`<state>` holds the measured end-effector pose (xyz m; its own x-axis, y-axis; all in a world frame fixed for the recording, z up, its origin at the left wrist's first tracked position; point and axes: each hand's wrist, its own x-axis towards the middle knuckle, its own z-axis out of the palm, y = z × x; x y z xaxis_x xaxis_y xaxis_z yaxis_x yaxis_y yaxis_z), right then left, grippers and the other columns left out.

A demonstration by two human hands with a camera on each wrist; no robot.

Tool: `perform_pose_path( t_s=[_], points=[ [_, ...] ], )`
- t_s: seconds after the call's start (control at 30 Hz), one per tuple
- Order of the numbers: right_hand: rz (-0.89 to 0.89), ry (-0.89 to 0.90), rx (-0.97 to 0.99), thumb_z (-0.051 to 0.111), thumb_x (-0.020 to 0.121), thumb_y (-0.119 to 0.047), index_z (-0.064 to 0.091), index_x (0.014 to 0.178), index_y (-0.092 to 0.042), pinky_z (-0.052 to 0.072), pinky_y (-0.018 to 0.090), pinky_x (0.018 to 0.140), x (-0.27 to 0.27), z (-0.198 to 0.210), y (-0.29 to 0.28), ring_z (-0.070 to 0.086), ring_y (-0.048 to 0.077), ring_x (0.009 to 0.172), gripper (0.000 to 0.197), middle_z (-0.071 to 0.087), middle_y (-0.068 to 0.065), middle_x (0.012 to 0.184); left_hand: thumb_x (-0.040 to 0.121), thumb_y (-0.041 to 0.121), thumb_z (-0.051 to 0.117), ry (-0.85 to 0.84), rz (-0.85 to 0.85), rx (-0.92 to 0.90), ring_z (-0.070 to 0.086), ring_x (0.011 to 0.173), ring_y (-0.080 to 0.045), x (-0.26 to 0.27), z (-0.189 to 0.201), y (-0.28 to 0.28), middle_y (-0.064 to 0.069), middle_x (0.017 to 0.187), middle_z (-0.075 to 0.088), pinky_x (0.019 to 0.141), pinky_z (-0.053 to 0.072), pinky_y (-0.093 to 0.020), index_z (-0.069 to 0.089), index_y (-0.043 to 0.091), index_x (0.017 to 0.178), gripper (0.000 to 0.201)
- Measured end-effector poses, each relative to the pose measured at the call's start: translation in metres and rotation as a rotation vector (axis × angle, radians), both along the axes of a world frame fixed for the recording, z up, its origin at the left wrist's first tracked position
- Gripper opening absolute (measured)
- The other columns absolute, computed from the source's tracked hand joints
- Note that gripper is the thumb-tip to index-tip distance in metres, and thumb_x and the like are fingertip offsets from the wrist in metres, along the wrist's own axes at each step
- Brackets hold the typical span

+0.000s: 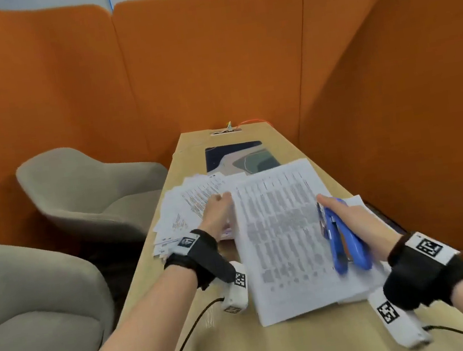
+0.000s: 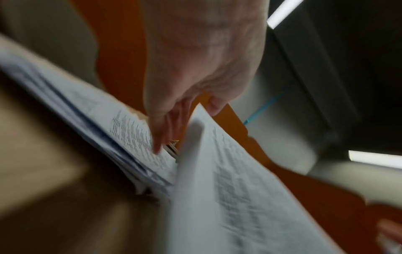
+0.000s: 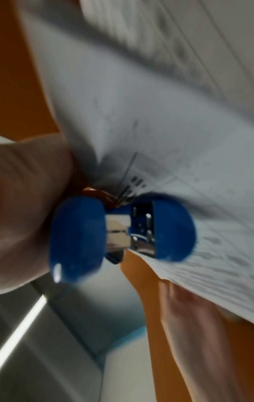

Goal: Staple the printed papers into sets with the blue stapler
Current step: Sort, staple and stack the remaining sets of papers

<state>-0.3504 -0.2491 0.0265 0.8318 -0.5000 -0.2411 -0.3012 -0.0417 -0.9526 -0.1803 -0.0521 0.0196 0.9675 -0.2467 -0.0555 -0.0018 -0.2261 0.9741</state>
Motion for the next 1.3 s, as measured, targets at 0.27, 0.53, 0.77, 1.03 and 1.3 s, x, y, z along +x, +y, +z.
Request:
perform_pose_path(
  t_s=[0.27,0.53,0.77,1.03,1.3],
  points=[
    [-0.137,0.284,-0.177,0.069,0.074,-0.058,0.063,0.099,0.007,0.047,0.039,0.075,-0.019,-0.009,-0.087,0.066,0.04,0.085,0.07,0.068,0.032,0.095,0.092,0.042,0.051,-0.113,-0.248,1.173,0.01,0.144,-0.038,0.046,-0.048,-0.008,-0.011,0.158,0.009,0.116,0.013,-0.055,0.019,0.014,0.15,0.072],
    [-0.111,0.221,-0.416,0.059,0.08,-0.063,0.044,0.053,-0.012,0.036,0.031,0.061,-0.008,-0.006,-0.06,0.048,0.023,0.053,0.06,0.049,0.004,0.047,0.098,0.036,0.042,-0.317,-0.388,1.293,0.062,0.101,-0.03,0.057,-0.053,0.004,-0.013,0.112,0.065,0.08,0.044,-0.032,0.059,0.004,0.11,0.038],
    [0.064,0.004,0.062,0.059,0.091,-0.038,0.065,0.112,-0.014,0.055,0.039,0.077,0.003,-0.029,-0.018,0.07,0.033,0.088,0.033,0.073,0.014,0.101,0.092,0.006,0.045,-0.454,-0.338,1.266,0.063,0.095,-0.032,0.07,-0.036,0.024,-0.002,0.069,0.049,0.078,0.048,-0.035,0.046,0.014,0.062,0.032],
    [0.056,-0.004,0.118,0.058,0.09,-0.04,0.064,0.116,-0.01,0.053,0.044,0.082,0.008,-0.025,-0.014,0.067,0.038,0.094,0.04,0.072,0.018,0.105,0.085,0.008,0.054,-0.559,0.114,0.816,0.059,0.093,-0.033,0.08,-0.019,0.047,-0.011,0.097,0.063,0.074,0.046,-0.034,0.059,0.014,0.084,0.007],
    [0.052,-0.022,0.11,0.06,0.089,-0.039,0.063,0.118,-0.012,0.052,0.046,0.088,0.005,-0.029,-0.01,0.067,0.037,0.095,0.04,0.072,0.016,0.104,0.086,0.042,0.064,-0.449,0.056,0.398,0.038,0.065,-0.022,0.08,-0.008,0.064,-0.005,0.066,0.04,0.063,0.026,-0.031,0.04,0.015,0.064,0.043]
  ],
)
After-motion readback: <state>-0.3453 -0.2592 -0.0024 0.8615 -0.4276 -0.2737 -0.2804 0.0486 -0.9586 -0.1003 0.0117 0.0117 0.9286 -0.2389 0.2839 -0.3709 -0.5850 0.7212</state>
